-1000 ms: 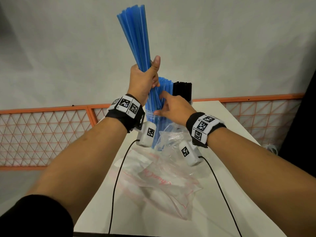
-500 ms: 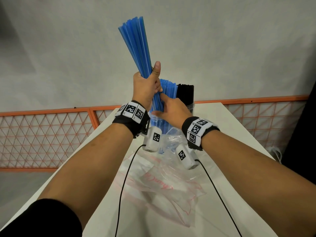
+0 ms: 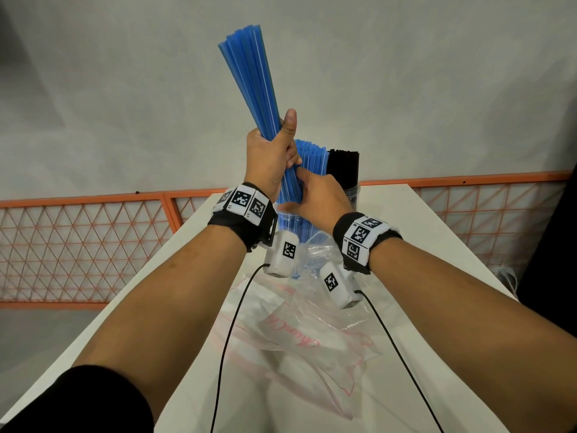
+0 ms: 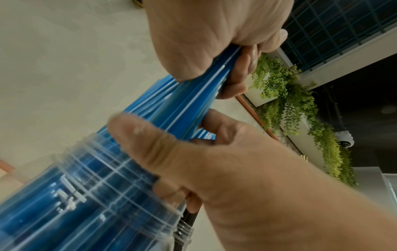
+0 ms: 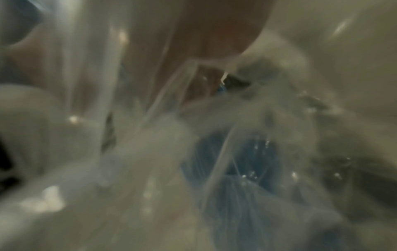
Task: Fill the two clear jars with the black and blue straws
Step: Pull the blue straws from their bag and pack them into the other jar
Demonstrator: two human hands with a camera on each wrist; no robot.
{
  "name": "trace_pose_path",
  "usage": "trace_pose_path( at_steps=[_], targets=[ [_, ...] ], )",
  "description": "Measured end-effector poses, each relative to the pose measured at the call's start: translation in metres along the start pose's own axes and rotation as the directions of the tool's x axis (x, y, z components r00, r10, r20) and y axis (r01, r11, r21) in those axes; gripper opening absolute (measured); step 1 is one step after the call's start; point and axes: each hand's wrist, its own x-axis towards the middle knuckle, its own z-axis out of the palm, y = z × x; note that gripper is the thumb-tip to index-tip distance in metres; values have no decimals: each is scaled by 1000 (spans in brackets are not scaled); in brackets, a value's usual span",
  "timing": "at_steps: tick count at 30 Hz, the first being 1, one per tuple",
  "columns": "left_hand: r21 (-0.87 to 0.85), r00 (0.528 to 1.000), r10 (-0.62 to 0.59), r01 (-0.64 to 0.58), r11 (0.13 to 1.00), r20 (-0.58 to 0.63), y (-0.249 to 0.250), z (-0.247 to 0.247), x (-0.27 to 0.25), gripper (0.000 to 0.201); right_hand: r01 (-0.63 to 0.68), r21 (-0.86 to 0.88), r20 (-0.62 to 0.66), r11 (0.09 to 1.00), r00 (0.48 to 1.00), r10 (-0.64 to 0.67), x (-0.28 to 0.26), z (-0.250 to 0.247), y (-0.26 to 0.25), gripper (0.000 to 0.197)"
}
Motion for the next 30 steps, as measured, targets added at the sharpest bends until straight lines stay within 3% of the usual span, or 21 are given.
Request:
trace_pose_path(
  at_steps=[5, 10, 15, 19, 25, 30],
  targets=[
    [-14, 1000, 16, -16, 1000, -2, -2, -1, 0, 36, -13, -26, -51, 1000, 999, 12, 3, 5, 1, 41],
    [-5, 1000, 25, -25, 1000, 0, -4, -1, -1, 35, -22, 11, -40, 1000, 999, 23, 2, 6, 2, 46],
    [97, 1000, -16, 15, 995, 17, -11, 1, -6, 35, -24, 110, 21, 994, 1000, 22, 1, -4, 7, 53],
    [159, 1000, -27, 24, 987, 16, -12, 4, -8, 39, -40, 178, 54, 983, 998, 31, -1, -10, 11, 44],
    [212, 999, -28, 32, 977, -23, -16, 6, -10, 45, -66, 144, 24, 987, 998, 63, 1, -5, 12, 39],
    [249, 999, -22, 10, 968, 44, -9, 6, -13, 30, -101, 162, 3, 982, 995, 102, 2, 0, 14, 33]
  ],
)
